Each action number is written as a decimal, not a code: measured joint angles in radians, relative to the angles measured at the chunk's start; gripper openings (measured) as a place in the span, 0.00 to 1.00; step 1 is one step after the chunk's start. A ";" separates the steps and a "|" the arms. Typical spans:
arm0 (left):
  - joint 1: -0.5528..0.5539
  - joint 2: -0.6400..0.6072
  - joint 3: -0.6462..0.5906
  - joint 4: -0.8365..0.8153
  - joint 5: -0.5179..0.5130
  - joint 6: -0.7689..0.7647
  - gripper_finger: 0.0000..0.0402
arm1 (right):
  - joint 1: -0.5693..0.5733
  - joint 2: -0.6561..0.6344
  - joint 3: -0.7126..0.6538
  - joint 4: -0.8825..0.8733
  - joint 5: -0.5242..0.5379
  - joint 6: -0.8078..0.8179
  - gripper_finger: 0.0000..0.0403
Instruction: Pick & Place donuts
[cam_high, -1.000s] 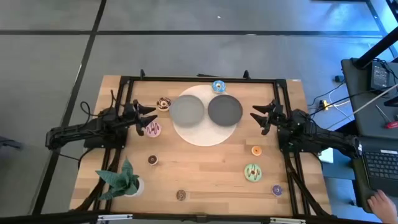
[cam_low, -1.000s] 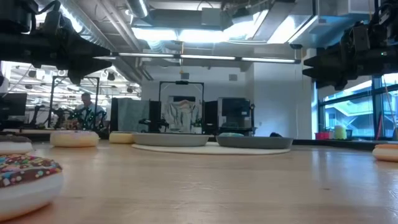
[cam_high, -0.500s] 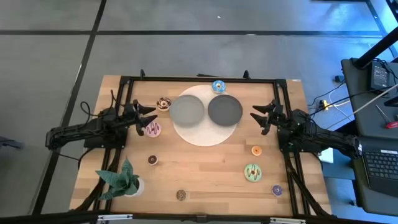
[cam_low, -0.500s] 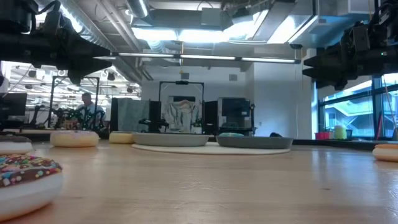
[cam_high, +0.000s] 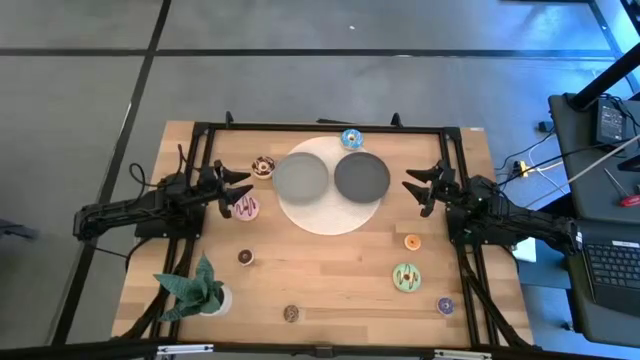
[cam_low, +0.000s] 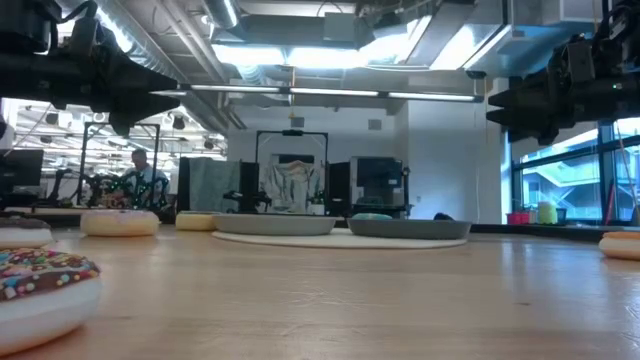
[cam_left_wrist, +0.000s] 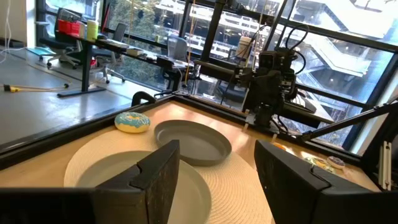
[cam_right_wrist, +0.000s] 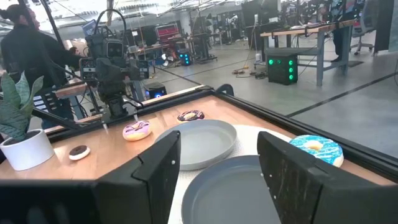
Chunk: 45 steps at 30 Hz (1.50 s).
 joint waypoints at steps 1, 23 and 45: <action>0.000 0.000 0.000 0.000 0.000 0.000 0.51 | 0.000 0.000 0.000 0.000 0.000 0.001 0.53; 0.000 0.000 0.000 0.000 0.000 0.000 0.51 | 0.000 0.000 0.000 0.000 0.000 0.000 0.53; 0.000 0.000 0.000 0.000 0.000 0.000 0.51 | 0.000 0.000 0.000 0.000 -0.057 0.400 0.53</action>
